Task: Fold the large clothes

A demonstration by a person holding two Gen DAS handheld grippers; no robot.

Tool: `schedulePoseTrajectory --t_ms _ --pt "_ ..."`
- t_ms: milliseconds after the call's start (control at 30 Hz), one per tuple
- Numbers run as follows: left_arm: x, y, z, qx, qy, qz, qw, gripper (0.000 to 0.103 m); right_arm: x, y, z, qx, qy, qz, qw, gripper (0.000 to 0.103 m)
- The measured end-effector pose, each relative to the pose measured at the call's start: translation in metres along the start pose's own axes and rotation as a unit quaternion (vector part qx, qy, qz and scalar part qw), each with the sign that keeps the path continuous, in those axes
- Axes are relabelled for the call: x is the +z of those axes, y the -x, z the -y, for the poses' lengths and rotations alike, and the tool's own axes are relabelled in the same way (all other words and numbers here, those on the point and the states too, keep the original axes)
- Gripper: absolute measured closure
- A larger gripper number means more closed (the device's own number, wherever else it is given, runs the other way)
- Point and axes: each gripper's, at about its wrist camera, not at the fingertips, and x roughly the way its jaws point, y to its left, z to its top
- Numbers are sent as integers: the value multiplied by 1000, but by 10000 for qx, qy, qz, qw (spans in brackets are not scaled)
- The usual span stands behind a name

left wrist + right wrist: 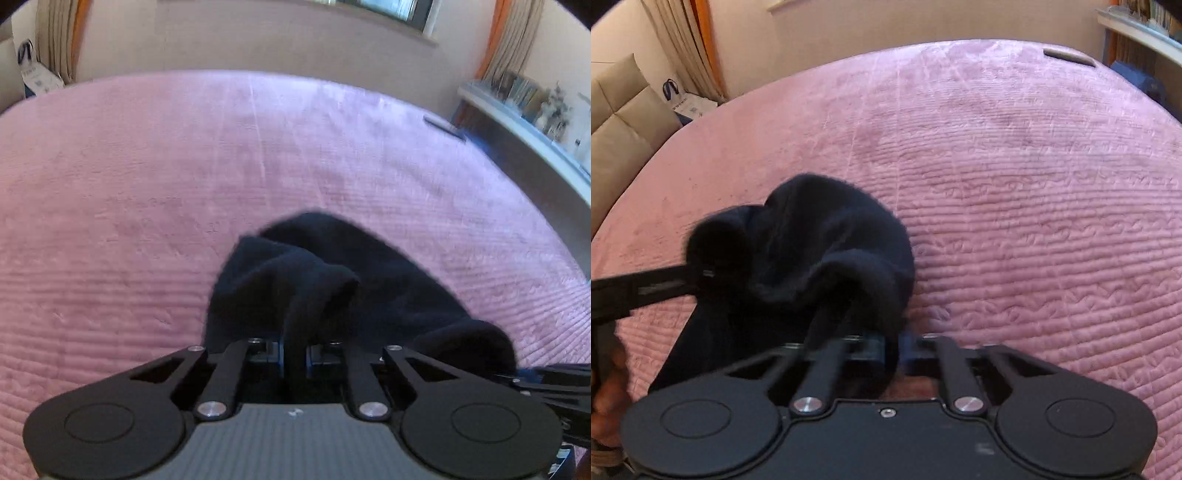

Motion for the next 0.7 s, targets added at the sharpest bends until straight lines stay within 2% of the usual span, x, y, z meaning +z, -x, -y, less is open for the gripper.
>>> schedulePoseTrajectory --t_ms 100,167,233,267,333,367,467,533,600,700 --pt "7 43 -26 83 153 421 9990 93 7 32 -4 -117 125 591 9981 96" --pt "9 75 -56 -223 466 688 9963 93 8 54 -7 -15 134 887 9960 97" --pt "8 99 -77 -497 401 757 9951 93 5 65 -14 -66 291 1035 9942 97" --pt "5 104 -82 -509 217 649 9964 93 0 67 -18 -215 419 1094 9929 97" --pt "-7 101 -87 -174 -298 384 9987 93 -9 66 -18 -499 488 1109 9914 97" --pt "-16 94 -93 -35 -398 191 9990 93 -11 62 -14 -572 379 1005 9926 97" --pt "-38 68 -111 259 -163 -357 9989 92 -19 40 7 -727 -148 587 9955 97" --pt "-48 62 -113 209 -55 -346 9992 89 -22 26 15 -714 -394 268 9963 96" --pt "-52 60 -107 394 -151 -281 9987 83 -24 22 15 -722 -431 217 9962 95" --pt "-44 72 -104 402 -227 25 9989 86 -19 47 13 -518 -424 766 9948 96"
